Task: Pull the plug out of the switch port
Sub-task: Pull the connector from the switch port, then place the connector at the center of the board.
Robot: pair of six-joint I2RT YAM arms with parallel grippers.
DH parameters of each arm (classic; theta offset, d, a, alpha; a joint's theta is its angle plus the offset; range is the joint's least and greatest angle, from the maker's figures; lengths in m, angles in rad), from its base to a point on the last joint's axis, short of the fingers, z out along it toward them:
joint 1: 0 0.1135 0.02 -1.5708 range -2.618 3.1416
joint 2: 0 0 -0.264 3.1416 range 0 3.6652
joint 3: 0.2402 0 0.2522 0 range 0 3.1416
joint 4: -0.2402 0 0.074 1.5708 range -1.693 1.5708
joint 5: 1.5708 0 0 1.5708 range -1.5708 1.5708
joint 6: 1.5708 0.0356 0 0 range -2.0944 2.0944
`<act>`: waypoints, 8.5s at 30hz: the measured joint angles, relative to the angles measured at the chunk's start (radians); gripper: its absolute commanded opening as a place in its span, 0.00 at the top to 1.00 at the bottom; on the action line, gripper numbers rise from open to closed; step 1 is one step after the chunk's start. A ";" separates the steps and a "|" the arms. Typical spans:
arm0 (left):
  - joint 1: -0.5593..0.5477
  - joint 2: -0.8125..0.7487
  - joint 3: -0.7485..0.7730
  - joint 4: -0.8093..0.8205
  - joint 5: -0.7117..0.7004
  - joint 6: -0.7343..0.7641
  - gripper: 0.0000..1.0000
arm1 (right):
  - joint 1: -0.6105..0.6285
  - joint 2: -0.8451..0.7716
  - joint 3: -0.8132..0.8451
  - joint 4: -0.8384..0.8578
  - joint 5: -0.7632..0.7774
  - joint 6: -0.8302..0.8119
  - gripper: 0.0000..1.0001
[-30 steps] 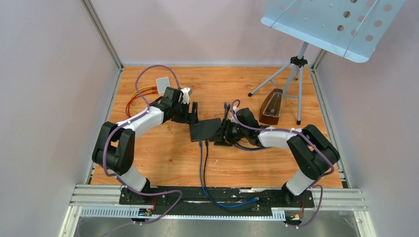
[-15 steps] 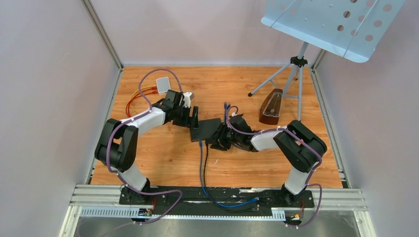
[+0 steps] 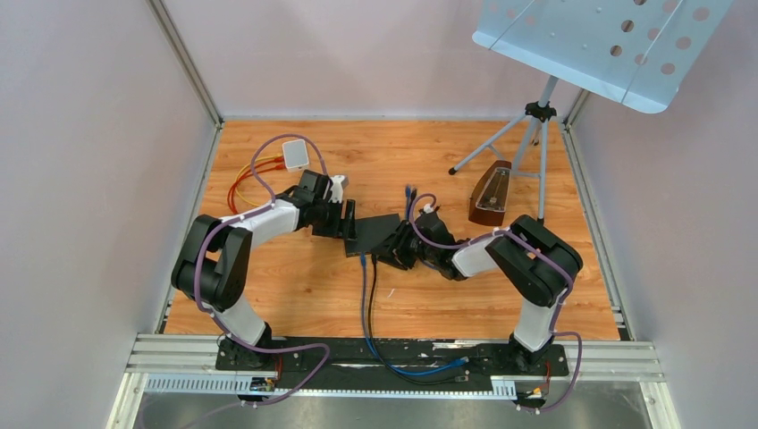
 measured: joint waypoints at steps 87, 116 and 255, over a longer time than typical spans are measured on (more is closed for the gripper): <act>0.008 0.000 -0.063 0.090 0.078 -0.061 0.40 | -0.012 0.079 -0.034 0.169 -0.030 0.109 0.69; 0.015 0.000 -0.063 0.094 0.078 -0.062 0.42 | 0.001 0.066 0.023 0.061 -0.015 0.072 1.00; 0.006 -0.417 -0.151 0.049 -0.133 -0.147 0.00 | -0.401 -0.053 0.613 -0.807 -0.344 -0.780 0.58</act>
